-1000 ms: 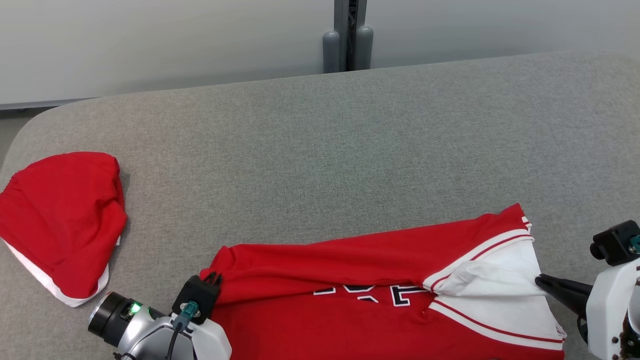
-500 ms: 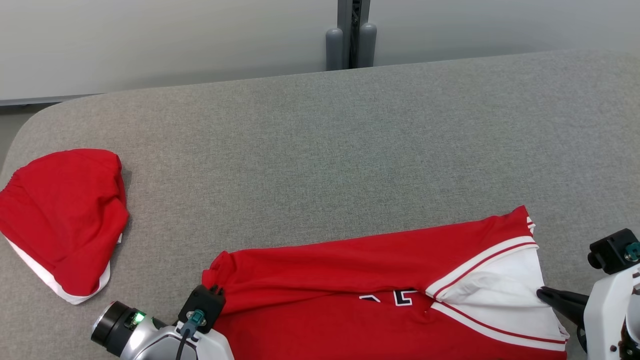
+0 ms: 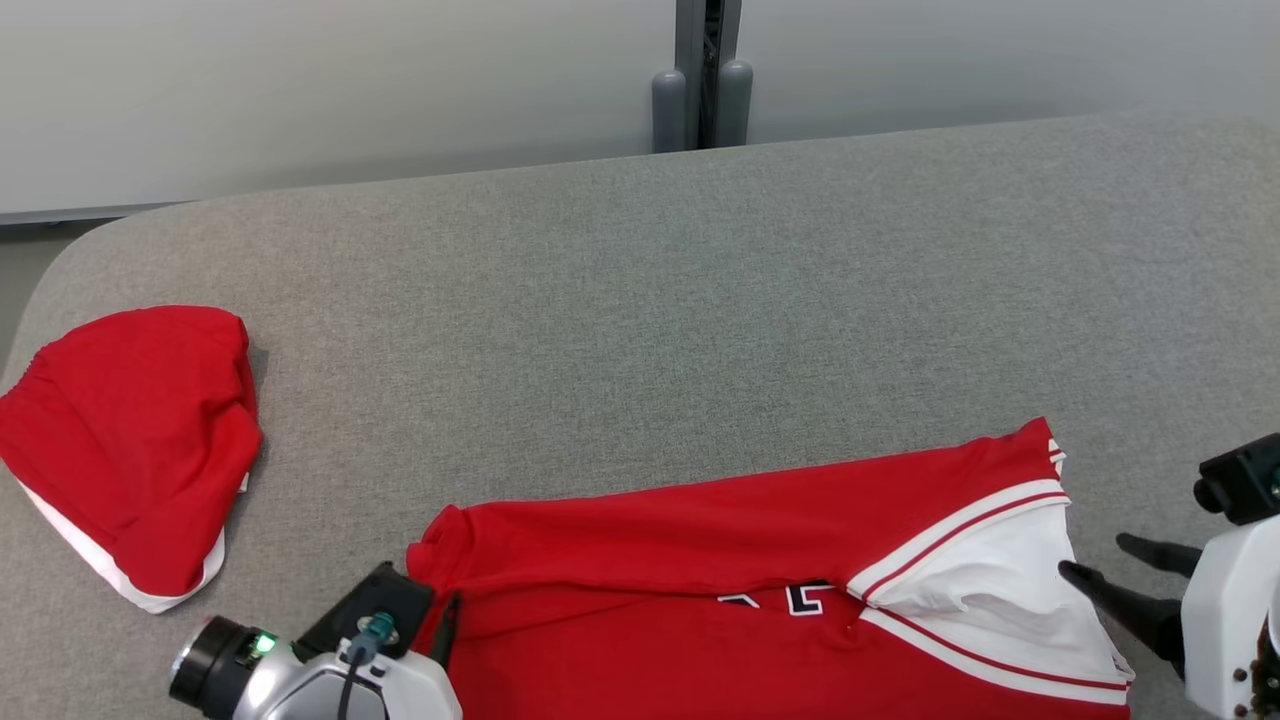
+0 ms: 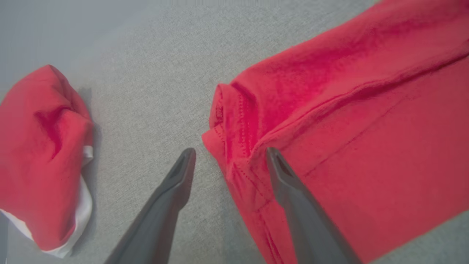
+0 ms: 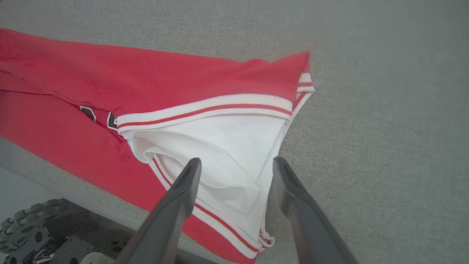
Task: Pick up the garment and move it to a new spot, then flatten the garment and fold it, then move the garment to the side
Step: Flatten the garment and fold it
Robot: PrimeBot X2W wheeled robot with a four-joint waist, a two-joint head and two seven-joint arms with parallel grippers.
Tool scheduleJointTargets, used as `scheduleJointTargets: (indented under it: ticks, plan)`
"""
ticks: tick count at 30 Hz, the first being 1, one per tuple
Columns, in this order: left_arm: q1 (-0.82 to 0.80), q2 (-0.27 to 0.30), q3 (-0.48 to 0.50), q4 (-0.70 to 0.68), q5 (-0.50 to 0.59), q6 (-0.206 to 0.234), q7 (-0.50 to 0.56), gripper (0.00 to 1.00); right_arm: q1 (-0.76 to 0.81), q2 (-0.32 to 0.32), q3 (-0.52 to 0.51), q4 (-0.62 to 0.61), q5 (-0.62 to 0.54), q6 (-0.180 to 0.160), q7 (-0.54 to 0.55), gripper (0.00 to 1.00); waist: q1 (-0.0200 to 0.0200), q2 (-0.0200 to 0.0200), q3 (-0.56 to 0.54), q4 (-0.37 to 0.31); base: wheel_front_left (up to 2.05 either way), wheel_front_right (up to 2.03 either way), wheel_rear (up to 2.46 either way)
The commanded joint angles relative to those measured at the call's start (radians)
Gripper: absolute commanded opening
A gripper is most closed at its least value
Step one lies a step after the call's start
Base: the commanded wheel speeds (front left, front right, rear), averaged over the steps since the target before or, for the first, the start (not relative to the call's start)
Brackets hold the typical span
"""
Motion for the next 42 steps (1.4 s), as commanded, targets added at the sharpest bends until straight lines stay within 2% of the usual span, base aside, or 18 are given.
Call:
scheduleJointTargets:
  ticks: [1,6,11,14,17,20,22,26,30,33,38,42]
  plan:
    - [-0.004,0.009,0.021,-0.014,-0.01,0.02,-0.001,1.0,0.011,0.006,-0.033,-0.009,-0.02,0.0,0.004,1.0,0.0,-0.0001,-0.005,-0.001,0.0,0.0,0.0]
    - [-0.015,0.006,0.062,-0.036,-0.026,0.053,-0.029,1.0,0.006,0.028,-0.094,-0.037,-0.062,0.0,-0.02,1.0,0.0,-0.0001,-0.011,-0.003,0.0,0.0,0.0]
    - [-0.031,-0.023,0.125,-0.047,-0.043,0.105,-0.137,1.0,-0.001,0.07,-0.162,-0.056,-0.133,0.0,-0.112,1.0,0.0,-0.0001,-0.016,-0.006,0.0,0.0,0.0]
    - [-0.041,-0.068,0.169,-0.035,-0.06,0.141,-0.268,1.0,-0.014,0.131,-0.213,-0.055,-0.2,0.0,-0.265,1.0,0.0,-0.0001,-0.018,-0.011,0.0,0.0,0.0]
    - [-0.041,-0.113,0.207,-0.021,-0.089,0.151,-0.406,1.0,-0.016,0.192,-0.259,-0.036,-0.252,0.0,-0.417,1.0,0.0,-0.0001,-0.018,-0.015,0.0,0.0,0.0]
    - [-0.028,-0.155,0.247,0.002,-0.12,0.132,-0.53,1.0,0.004,0.271,-0.299,-0.007,-0.261,0.0,-0.552,1.0,0.0,-0.0001,-0.017,-0.02,0.0,0.0,0.0]
    - [-0.006,-0.185,0.297,0.022,-0.133,0.138,-0.553,1.0,0.013,0.323,-0.321,0.009,-0.24,0.0,-0.63,1.0,0.0,-0.0001,-0.013,-0.027,0.0,0.0,0.0]
    - [0.023,-0.266,0.408,-0.075,-0.055,0.108,-0.555,1.0,0.034,0.363,-0.311,0.041,-0.266,0.0,-0.736,1.0,0.0,-0.0001,0.0,-0.035,0.0,0.0,0.0]
    - [0.076,-0.332,0.475,-0.103,0.01,0.057,-0.555,1.0,0.046,0.392,-0.306,0.078,-0.294,0.0,-0.769,1.0,0.0,-0.0001,0.009,-0.04,0.0,0.0,0.0]
    - [0.094,-0.361,0.501,-0.091,0.037,0.018,-0.556,1.0,0.05,0.403,-0.294,0.106,-0.305,0.0,-0.774,1.0,0.0,-0.0001,0.011,-0.042,0.0,0.0,0.0]
    - [0.09,-0.379,0.531,-0.075,0.06,-0.029,-0.556,1.0,0.04,0.401,-0.286,0.134,-0.297,0.0,-0.779,1.0,0.0,-0.0001,0.011,-0.039,0.0,0.0,0.0]
    - [0.08,-0.382,0.539,-0.069,0.071,-0.047,-0.556,1.0,0.036,0.39,-0.267,0.15,-0.287,0.0,-0.778,1.0,0.0,-0.0001,0.01,-0.037,0.0,0.0,0.0]
